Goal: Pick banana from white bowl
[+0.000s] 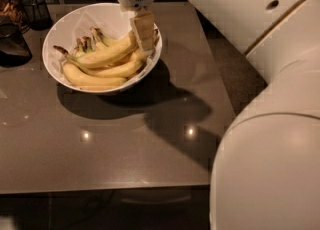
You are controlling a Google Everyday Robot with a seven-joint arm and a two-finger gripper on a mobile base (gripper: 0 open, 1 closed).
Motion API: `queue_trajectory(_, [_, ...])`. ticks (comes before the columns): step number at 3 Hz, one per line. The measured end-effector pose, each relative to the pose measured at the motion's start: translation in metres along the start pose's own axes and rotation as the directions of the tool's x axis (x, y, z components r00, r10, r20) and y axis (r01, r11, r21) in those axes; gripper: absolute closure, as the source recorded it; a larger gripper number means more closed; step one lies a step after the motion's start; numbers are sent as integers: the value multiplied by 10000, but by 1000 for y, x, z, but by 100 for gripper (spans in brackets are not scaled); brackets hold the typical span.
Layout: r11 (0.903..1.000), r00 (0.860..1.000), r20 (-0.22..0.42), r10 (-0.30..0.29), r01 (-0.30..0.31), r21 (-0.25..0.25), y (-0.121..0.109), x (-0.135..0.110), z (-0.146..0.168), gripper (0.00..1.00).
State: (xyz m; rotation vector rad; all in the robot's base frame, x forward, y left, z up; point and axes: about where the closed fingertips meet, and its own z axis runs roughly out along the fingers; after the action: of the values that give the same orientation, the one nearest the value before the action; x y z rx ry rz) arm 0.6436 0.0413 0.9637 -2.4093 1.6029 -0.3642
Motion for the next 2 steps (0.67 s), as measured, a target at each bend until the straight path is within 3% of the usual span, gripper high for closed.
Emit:
queue_trajectory(1, [9999,10000,7,6,-6,-130,-14,-18,7,22])
queue_trajectory(2, [9994,9998,52,178,-176,-297,-27,-37,15,32])
